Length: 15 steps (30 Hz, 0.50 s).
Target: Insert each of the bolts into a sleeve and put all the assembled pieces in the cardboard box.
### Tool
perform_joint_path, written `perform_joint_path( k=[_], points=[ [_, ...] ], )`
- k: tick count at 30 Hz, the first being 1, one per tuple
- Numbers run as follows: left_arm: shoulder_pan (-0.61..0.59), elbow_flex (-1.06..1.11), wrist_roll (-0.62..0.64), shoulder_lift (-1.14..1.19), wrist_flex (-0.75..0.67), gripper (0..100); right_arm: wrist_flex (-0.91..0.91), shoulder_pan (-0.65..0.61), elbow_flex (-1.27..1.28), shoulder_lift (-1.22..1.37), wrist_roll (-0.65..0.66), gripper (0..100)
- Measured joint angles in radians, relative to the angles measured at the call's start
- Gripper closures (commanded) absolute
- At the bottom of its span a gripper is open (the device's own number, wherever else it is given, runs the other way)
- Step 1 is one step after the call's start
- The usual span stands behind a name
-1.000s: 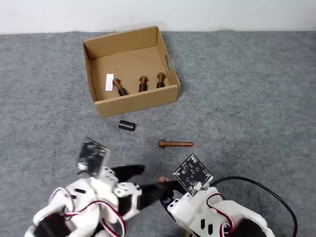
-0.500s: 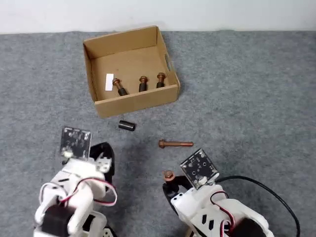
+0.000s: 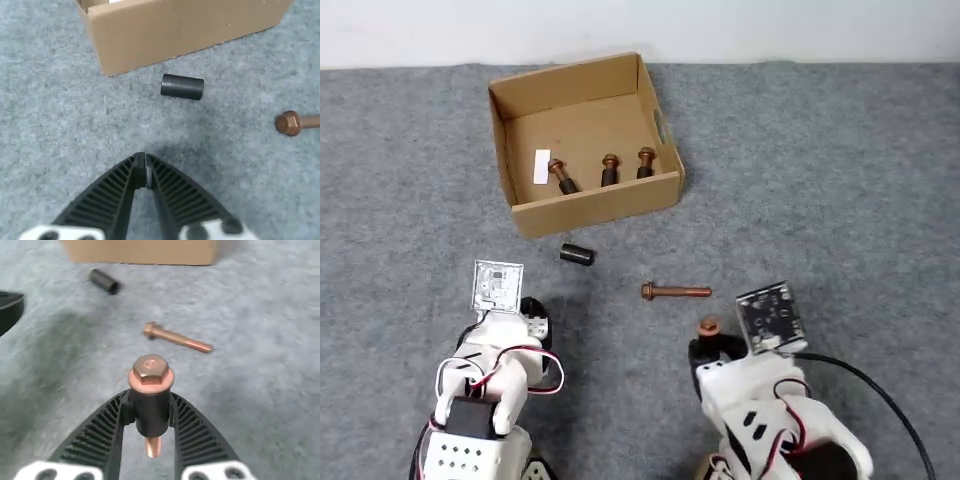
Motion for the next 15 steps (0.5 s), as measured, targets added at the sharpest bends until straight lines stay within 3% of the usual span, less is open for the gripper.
perform_joint_path(
  k=[9,15],
  points=[
    [-0.063,0.0,-0.006,0.0,-0.005,99,-0.012,0.201,0.0,-0.002,0.0,99.0],
    [-0.147,0.0,-0.1,0.0,-0.005,99,-0.209,0.253,-0.078,0.158,0.063,99.1]
  ],
)
